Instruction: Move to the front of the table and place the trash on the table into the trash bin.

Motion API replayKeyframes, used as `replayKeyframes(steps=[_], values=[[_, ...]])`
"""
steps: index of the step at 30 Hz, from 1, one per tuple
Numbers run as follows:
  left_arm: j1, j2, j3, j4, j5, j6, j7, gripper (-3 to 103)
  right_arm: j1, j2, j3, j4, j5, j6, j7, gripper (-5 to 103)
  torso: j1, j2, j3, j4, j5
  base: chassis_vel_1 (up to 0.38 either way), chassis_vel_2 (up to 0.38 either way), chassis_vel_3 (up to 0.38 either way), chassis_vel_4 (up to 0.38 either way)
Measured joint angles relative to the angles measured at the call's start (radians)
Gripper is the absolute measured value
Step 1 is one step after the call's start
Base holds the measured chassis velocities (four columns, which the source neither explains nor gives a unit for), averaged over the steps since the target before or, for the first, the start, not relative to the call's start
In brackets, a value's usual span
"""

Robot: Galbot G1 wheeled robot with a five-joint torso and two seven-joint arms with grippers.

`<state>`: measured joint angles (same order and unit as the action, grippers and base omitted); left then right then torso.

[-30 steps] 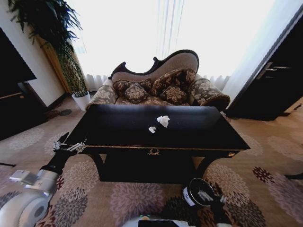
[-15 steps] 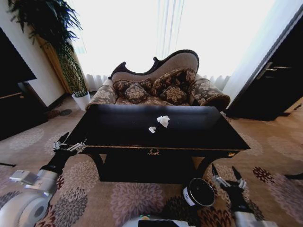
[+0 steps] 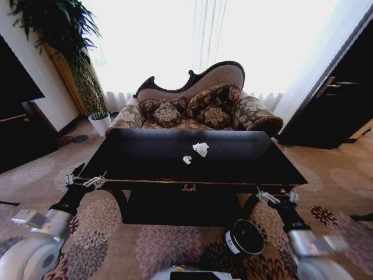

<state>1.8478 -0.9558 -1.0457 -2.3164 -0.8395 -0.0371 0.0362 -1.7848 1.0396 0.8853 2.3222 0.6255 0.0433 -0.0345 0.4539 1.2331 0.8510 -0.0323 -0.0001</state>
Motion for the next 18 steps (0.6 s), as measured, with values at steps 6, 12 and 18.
replayKeyframes(steps=[6, 12, 18], values=[[0.000, 0.000, 0.000, 0.000, 0.000, 0.000, 0.000, 100, 0.108, -0.148, -0.040, 0.017, 0.075, -0.153, 0.086, 100, 0.000, 0.000, 0.000, -0.0002, 0.0001, 0.000, 0.000, 0.000, 0.000], [0.000, 0.000, 0.000, 0.000, 0.000, 0.000, 0.000, 100, 0.261, -0.285, -0.097, 0.002, 0.239, -0.269, 0.172, 100, 0.000, 0.000, 0.000, -0.0002, 0.0002, 0.000, 0.000, 0.000, 0.000], [0.000, 0.000, 0.000, 0.000, 0.000, 0.000, 0.000, 100, 0.386, -0.467, -0.155, -0.048, 0.395, -0.345, 0.205, 100, 0.000, 0.000, 0.000, -0.0001, 0.0001, 0.000, 0.000, 0.000, 0.000]])
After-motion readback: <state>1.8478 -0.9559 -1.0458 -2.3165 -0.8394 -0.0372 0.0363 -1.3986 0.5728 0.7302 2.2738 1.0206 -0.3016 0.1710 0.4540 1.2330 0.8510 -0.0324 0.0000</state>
